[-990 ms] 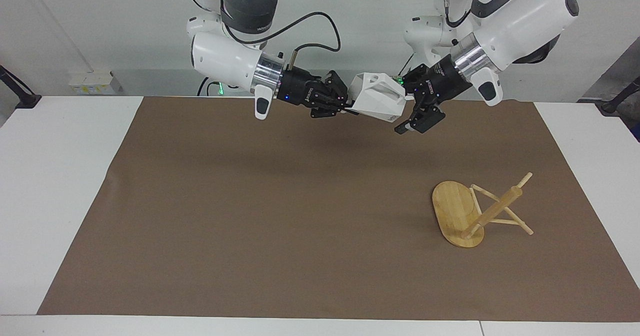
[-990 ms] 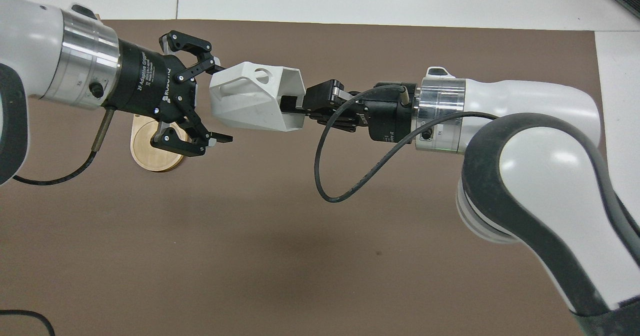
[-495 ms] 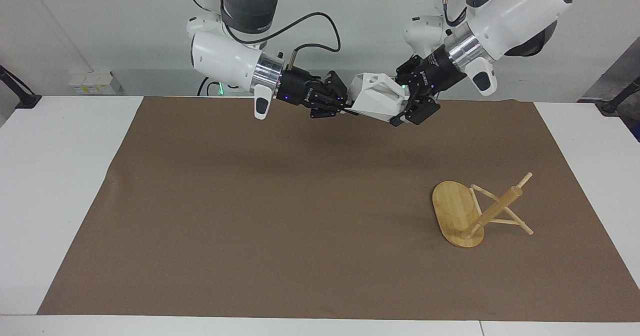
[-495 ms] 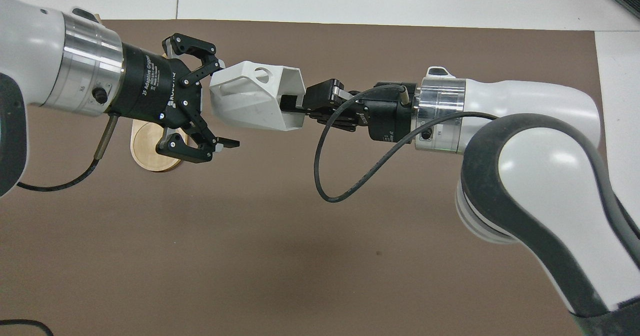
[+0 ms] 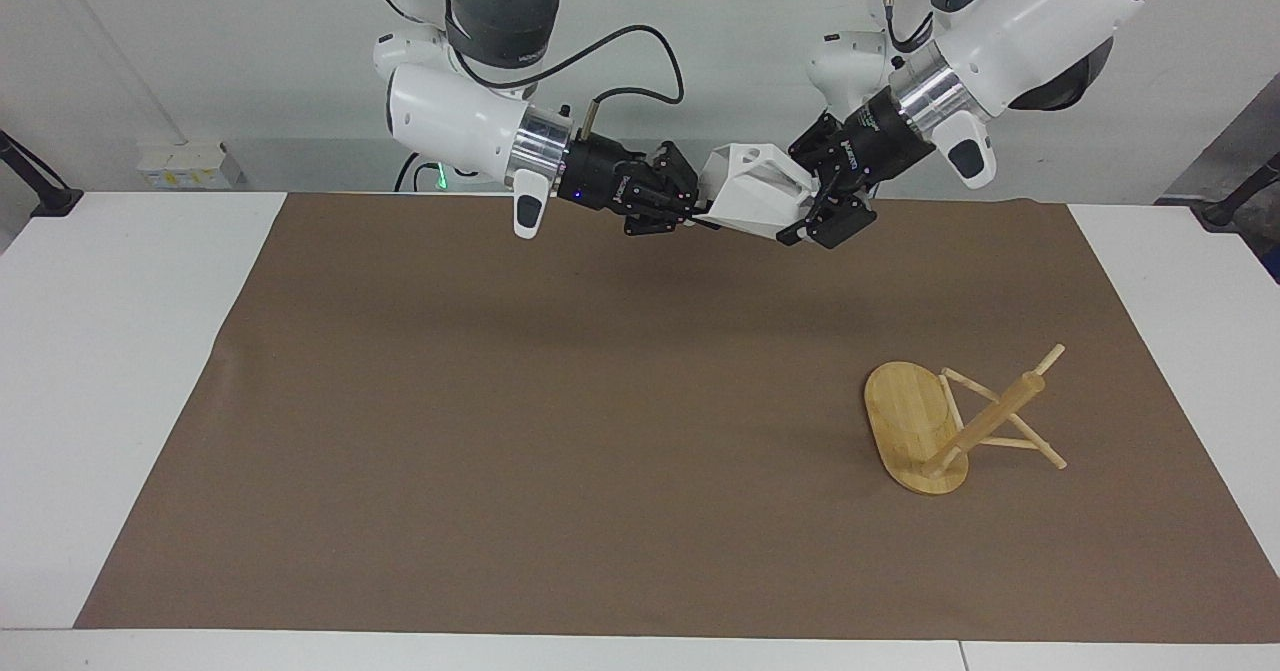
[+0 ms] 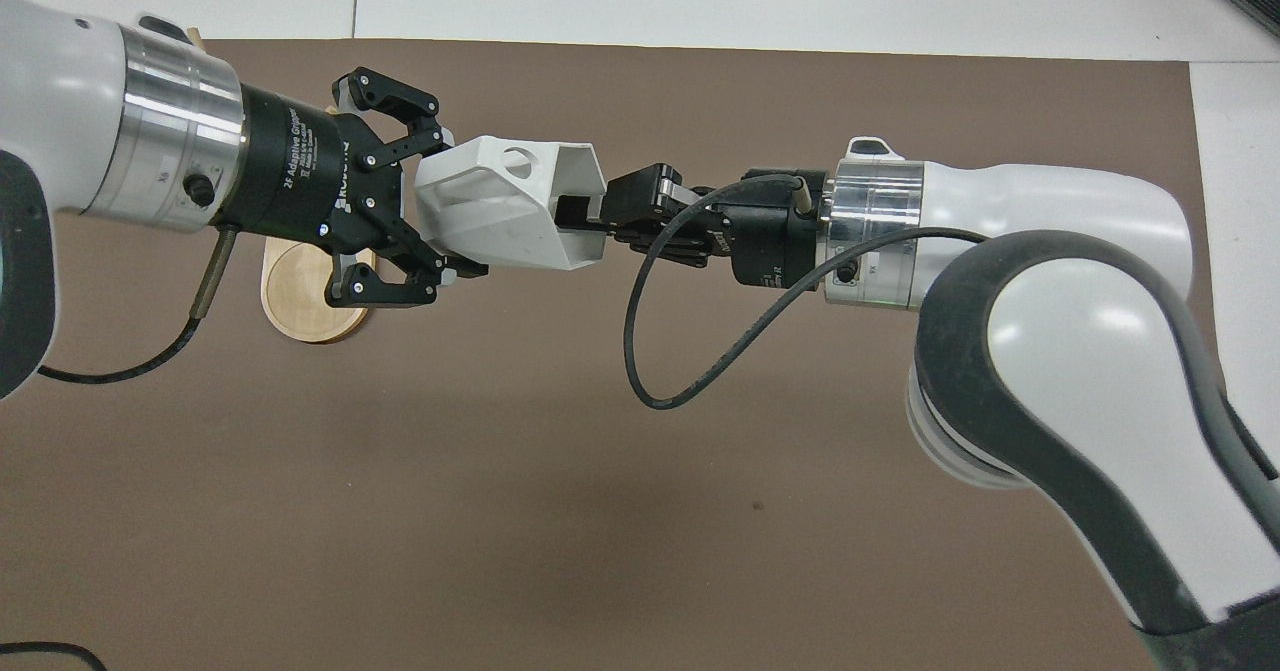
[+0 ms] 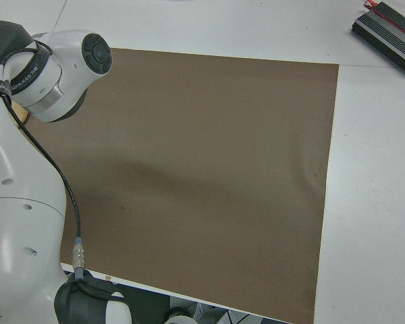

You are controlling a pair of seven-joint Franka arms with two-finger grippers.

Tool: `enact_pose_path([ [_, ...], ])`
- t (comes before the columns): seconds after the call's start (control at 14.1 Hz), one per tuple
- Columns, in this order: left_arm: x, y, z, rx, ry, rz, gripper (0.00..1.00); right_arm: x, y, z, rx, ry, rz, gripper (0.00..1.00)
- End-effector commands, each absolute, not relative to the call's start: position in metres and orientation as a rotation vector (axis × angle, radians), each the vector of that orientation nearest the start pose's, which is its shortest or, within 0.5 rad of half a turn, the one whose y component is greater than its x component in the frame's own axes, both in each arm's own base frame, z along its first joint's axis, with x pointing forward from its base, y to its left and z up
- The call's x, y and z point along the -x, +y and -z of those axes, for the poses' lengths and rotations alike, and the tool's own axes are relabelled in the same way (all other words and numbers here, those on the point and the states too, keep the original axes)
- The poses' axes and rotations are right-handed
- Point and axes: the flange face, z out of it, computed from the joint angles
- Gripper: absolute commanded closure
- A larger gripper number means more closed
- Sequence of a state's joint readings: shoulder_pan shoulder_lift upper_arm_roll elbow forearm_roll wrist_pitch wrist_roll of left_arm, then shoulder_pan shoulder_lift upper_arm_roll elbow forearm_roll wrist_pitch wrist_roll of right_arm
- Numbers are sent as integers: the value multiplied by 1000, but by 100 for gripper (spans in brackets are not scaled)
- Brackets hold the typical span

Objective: Hang cup on rack
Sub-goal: 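Close the left gripper on the cup rim held by the right gripper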

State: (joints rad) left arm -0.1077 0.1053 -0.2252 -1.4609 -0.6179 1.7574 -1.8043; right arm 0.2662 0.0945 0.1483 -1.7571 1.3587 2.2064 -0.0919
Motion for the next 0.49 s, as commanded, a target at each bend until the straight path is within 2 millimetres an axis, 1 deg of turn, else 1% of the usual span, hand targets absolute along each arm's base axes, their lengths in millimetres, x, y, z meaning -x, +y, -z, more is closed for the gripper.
enact_pose_path([
  [0.0,-540,-245,-656,2520,-2435,-857,100,-567,280,-571,1856,226,109,100],
  [0.21,-542,-238,-657,2472,-2480,-856,100,-567,281,-572,1860,237,102,100],
  [0.28,-544,-232,-655,2462,-2495,-850,100,-567,281,-572,1864,254,105,99],
  [0.35,-547,-229,-657,2461,-2513,-843,100,-568,280,-572,1863,280,112,81],
  [0.42,-550,-225,-659,2457,-2542,-829,100,-565,289,-572,1864,288,103,62],
])
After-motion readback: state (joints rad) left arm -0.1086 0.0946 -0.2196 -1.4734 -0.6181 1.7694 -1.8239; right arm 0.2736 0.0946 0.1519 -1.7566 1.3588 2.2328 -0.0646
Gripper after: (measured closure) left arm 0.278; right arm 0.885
